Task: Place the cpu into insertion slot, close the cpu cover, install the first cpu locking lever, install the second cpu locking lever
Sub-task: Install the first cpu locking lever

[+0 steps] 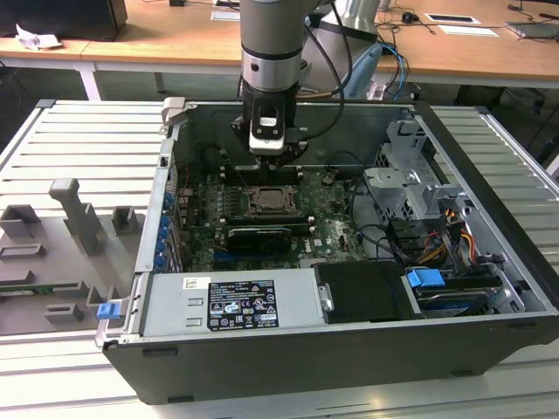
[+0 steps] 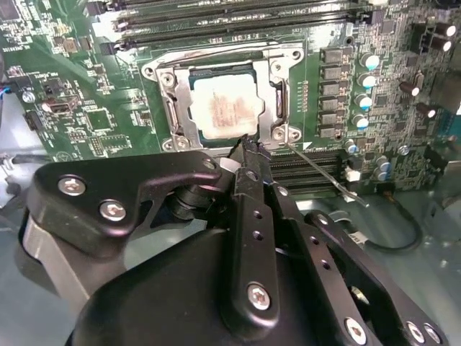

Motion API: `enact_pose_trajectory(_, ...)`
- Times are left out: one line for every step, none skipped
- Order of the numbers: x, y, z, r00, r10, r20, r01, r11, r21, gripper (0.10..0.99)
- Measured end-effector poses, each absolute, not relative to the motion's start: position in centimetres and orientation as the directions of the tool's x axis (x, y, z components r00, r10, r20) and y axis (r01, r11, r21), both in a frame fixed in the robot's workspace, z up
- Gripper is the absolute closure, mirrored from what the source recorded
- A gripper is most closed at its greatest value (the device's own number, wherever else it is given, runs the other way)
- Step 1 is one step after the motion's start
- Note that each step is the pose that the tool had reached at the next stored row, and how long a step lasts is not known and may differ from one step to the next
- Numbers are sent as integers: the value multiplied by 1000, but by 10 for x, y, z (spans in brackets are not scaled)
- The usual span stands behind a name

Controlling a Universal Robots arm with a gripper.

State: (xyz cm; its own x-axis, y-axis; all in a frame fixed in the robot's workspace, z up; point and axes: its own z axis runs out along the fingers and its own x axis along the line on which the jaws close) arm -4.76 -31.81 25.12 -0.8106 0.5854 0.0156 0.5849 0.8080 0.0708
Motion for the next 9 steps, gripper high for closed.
enact_pose_trajectory(-48, -318, 251, -818, 575, 16, 575, 815, 71, 980)
enact_pose_trajectory(-48, -318, 251, -822, 569, 16, 568, 820, 71, 980)
enact_pose_trajectory(-48, -318, 251, -827, 563, 16, 562, 824, 71, 980)
enact_pose_trajectory(-48, -318, 251, -832, 555, 16, 554, 829, 71, 980)
enact_pose_trajectory(-48, -318, 251, -836, 549, 16, 548, 833, 71, 980)
enact_pose_trajectory(-48, -318, 251, -840, 542, 16, 542, 838, 71, 980)
enact_pose_trajectory(-48, -318, 251, -847, 531, 16, 531, 845, 71, 980)
enact_pose_trajectory(-48, -318, 251, -851, 525, 16, 524, 849, 71, 980)
enact_pose_trajectory(-48, -318, 251, -855, 519, 16, 519, 852, 71, 980)
